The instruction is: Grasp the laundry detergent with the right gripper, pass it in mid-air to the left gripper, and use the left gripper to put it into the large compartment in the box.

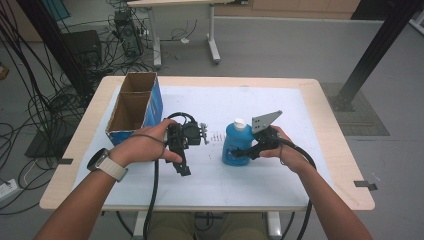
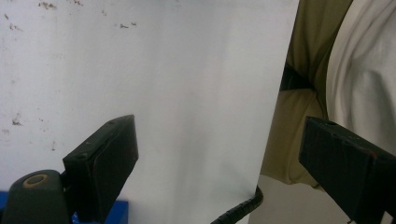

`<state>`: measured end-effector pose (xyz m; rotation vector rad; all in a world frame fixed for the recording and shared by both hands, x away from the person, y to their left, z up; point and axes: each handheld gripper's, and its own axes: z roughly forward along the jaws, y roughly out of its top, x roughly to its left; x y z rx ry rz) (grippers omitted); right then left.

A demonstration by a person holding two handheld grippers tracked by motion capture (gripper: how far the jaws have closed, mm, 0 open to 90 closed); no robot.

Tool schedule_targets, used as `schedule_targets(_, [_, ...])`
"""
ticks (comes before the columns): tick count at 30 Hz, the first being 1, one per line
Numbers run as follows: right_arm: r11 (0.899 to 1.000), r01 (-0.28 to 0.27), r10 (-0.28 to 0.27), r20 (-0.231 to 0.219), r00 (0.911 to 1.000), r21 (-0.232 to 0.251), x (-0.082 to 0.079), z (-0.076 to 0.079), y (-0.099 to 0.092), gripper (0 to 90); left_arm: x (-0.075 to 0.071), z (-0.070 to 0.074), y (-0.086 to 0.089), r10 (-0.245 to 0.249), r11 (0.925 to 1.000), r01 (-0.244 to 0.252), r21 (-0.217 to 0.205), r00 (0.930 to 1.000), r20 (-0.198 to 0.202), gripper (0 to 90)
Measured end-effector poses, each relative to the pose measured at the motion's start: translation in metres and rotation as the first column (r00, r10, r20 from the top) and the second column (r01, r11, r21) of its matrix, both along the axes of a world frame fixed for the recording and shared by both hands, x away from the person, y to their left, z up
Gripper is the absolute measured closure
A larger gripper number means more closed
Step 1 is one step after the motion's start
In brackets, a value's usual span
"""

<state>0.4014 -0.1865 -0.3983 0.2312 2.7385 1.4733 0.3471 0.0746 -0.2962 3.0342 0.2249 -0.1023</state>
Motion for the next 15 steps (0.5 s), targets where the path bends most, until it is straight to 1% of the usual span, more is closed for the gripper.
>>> schedule_targets(15, [1.0, 0.0, 0.0, -0.001, 1.0, 0.001, 0.0002, -0.0001, -0.0001, 42.9, -0.0005, 0.0007, -0.0012, -0.002, 1.0, 0.002, -0.004, 1.0, 0.003, 12.2])
